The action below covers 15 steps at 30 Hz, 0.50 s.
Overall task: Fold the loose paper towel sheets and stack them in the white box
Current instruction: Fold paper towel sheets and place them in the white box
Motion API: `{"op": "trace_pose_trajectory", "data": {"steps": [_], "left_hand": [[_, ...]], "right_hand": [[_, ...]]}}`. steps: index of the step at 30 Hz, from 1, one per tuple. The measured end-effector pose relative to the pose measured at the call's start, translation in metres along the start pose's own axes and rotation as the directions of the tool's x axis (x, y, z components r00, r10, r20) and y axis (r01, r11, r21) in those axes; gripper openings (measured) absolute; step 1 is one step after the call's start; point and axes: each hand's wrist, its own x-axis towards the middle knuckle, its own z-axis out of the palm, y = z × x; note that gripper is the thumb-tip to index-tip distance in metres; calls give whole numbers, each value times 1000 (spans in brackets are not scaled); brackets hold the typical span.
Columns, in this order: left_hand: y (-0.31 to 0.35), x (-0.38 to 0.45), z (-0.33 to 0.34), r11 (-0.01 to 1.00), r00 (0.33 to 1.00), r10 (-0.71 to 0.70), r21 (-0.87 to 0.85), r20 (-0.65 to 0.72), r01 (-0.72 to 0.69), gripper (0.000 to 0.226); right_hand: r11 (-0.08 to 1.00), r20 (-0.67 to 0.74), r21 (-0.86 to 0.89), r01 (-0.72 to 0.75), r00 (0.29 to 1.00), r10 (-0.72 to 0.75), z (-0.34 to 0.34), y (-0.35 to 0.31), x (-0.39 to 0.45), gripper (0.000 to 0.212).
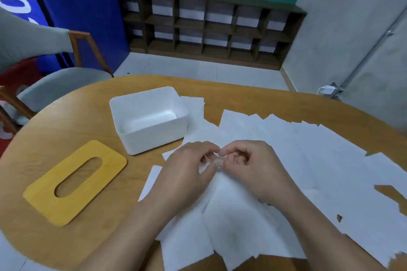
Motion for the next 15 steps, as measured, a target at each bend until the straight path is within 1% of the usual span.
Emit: {"op": "trace_pose_trajectory", "data": {"steps": [1, 3, 8, 11, 13, 15], "left_hand": [[-2, 0, 5, 1000, 1000, 1, 27, 26, -1, 25], [-5, 0, 11, 996, 999, 13, 88, 30, -16, 27], [-19, 3, 10, 980, 999, 1, 200, -48, 9, 24], [-29, 6, 9, 965, 997, -23, 259, -68, 39, 24], [-26, 9, 11, 959, 997, -25, 282, -67, 43, 19], [-21, 12, 12, 945, 997, -4, 325, -75, 28, 7]], "right_hand": [[1000, -15, -13, -4, 1000, 3, 1, 7, -4, 7], [998, -43, -59, 0, 999, -2, 4, 21, -10, 8], [996, -127, -79, 44, 990, -54, 8, 46, -20, 15], [989, -125, -114, 89, 987, -103, 7, 48, -18, 14], [989, -109, -123, 81, 990, -94, 6, 50, -17, 14], [993, -102, -100, 67, 992, -77, 5, 51, -19, 13]]}}
